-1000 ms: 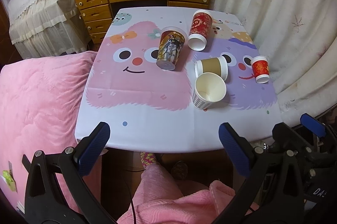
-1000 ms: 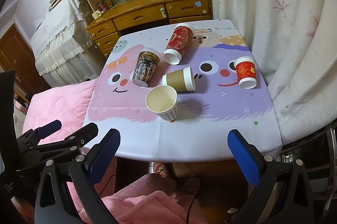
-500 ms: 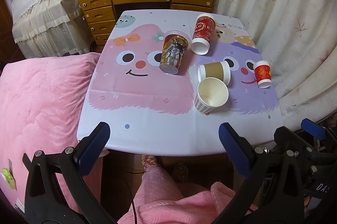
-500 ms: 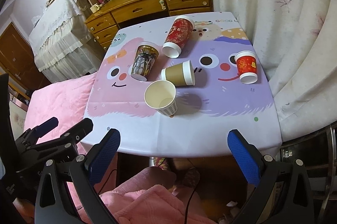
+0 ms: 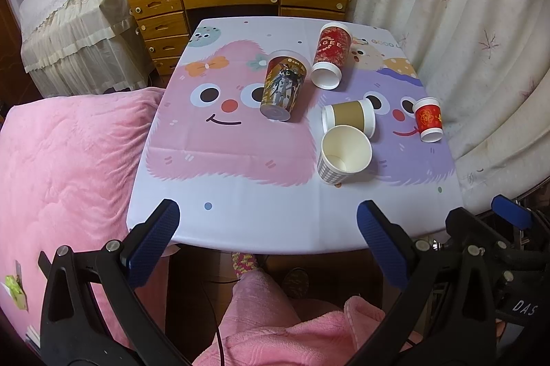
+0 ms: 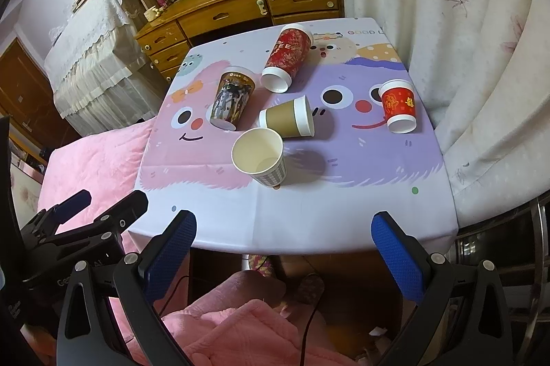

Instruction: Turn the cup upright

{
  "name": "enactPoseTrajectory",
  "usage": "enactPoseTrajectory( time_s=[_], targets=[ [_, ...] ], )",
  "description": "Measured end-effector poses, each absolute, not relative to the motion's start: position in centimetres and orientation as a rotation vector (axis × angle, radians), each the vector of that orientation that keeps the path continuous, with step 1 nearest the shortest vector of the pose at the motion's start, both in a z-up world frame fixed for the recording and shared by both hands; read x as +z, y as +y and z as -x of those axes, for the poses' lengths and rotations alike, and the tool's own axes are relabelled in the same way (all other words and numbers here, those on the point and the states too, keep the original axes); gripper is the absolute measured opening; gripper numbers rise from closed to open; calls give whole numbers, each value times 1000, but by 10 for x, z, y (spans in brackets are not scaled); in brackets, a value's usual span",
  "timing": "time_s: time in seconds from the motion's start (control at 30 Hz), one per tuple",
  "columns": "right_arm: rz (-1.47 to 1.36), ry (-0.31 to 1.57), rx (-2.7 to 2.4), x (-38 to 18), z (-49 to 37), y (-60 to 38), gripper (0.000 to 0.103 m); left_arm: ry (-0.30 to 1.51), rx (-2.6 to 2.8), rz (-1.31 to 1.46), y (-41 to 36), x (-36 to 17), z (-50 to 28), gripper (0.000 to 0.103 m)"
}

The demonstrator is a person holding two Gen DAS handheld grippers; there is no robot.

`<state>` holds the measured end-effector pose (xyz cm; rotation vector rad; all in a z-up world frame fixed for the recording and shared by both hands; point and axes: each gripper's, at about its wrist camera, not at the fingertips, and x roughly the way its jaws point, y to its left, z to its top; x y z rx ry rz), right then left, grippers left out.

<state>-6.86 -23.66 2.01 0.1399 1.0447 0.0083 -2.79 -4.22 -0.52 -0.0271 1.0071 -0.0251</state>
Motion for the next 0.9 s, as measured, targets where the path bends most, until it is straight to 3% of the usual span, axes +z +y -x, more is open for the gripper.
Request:
enactPoseTrajectory(
  time_s=[0.9],
  targets=[
    [-131,1031,-2,22,69,-236,103,1003,-21,26,-43,-3,28,102]
  ],
)
